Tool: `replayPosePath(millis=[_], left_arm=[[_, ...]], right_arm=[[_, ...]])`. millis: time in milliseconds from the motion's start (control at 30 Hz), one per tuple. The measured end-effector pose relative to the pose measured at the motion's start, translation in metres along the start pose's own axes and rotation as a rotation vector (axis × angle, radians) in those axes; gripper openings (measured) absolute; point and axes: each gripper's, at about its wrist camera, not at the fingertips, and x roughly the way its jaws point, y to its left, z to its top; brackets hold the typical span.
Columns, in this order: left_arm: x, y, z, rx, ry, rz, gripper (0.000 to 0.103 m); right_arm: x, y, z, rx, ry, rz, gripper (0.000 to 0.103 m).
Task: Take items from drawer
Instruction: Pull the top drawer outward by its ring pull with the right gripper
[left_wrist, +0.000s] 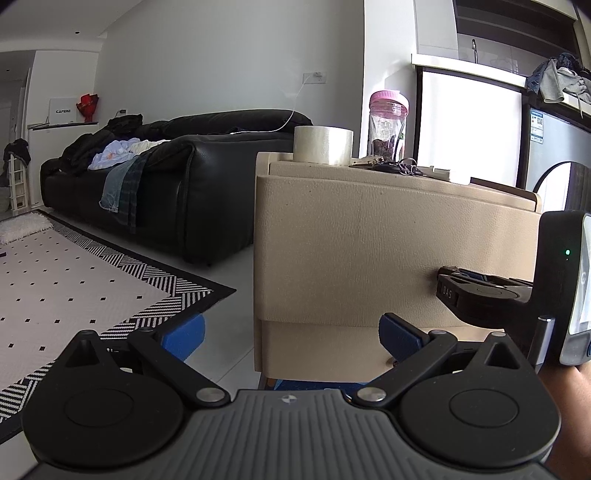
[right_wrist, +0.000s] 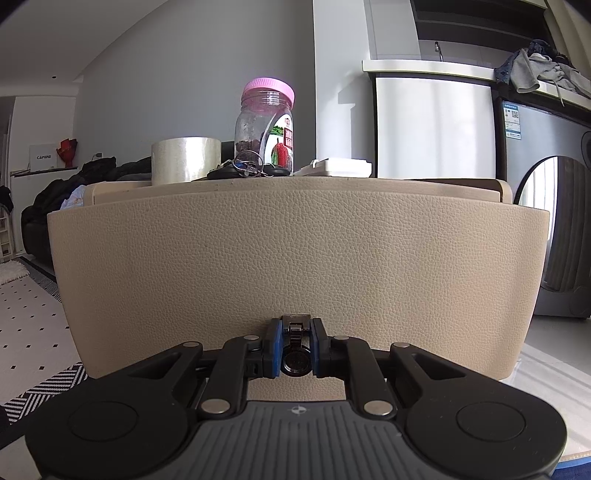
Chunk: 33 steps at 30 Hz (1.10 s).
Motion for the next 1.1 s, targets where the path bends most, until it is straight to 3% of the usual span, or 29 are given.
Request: replayPosePath(millis=[1100], left_arm=[[-0.010, 0.003, -0.006, 0.004, 0.010, -0.003, 0.103]], right_arm=[[-0.057, 0.002, -0.013, 0.023, 0.022, 0.004, 0.016]])
